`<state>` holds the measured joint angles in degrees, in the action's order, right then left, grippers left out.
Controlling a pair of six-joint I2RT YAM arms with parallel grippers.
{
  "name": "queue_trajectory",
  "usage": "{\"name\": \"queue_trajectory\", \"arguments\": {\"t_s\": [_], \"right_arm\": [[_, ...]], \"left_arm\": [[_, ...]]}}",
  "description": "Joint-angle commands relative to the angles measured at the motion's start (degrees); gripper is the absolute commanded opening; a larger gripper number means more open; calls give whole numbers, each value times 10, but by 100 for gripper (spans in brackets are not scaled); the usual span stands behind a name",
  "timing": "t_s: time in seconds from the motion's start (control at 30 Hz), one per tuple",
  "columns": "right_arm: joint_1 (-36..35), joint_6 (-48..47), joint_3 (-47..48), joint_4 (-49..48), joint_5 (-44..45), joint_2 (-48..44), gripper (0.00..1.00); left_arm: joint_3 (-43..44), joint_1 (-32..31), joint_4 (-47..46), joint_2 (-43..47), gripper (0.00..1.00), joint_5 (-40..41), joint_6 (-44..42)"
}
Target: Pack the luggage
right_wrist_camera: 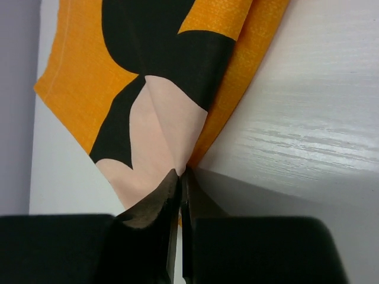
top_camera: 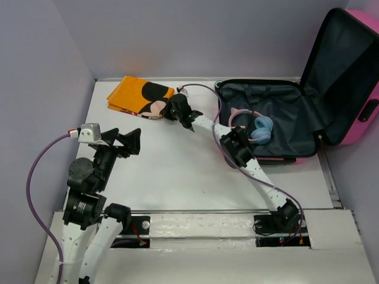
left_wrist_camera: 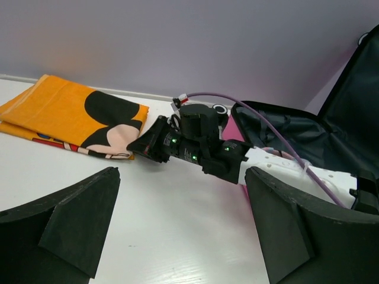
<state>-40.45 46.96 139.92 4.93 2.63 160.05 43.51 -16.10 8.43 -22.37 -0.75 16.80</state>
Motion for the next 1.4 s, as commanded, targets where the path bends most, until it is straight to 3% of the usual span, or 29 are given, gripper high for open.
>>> {"name": "queue_trajectory", "arguments": {"t_s": [0.0, 0.13, 0.17, 0.33, 0.47, 0.6, 0.7, 0.77, 0.83, 0.9, 1.0, 1.17, 1.37], "right_arm": [[-6, 6, -125, -42, -21, -57, 7], [-34, -70, -350, -140, -21, -201, 7], [-53, -97, -432, -149, -15, -262, 7], [-85, -134, -647, -153, -1, -426, 7], [-98, -139, -773, -133, -20, -518, 7], [-98, -151, -880, -96, 25, -623, 7], [-98, -153, -888, -78, 56, -646, 7], [-98, -153, -899, -74, 76, -654, 12], [-98, -145, -907, -75, 100, -656, 34], [-98, -146, -903, -74, 108, -653, 56], [-98, -144, -893, -81, 113, -645, 69], [-98, -139, -877, -81, 140, -617, 70], [-98, -139, -875, -82, 152, -582, 70]], "left_arm": [[-5, -3, -25, -11, 99, 24, -5], [-4, 2, -24, -23, 99, 36, -1], [-4, 5, -24, -31, 99, 39, 2], [0, 21, -13, -79, 99, 47, 27], [11, 24, 6, -155, 99, 44, 53], [20, 32, 23, -266, 99, 11, 56], [28, 52, 16, -305, 99, -47, 50], [45, 72, 18, -389, 99, -103, 47], [50, 75, 6, -426, 97, -115, 49], [66, 76, 4, -484, 84, -118, 47], [91, 78, 12, -555, 84, -100, 40], [113, 116, 22, -638, 84, -76, 29], [182, 117, 41, -737, 86, -12, 7]]}}
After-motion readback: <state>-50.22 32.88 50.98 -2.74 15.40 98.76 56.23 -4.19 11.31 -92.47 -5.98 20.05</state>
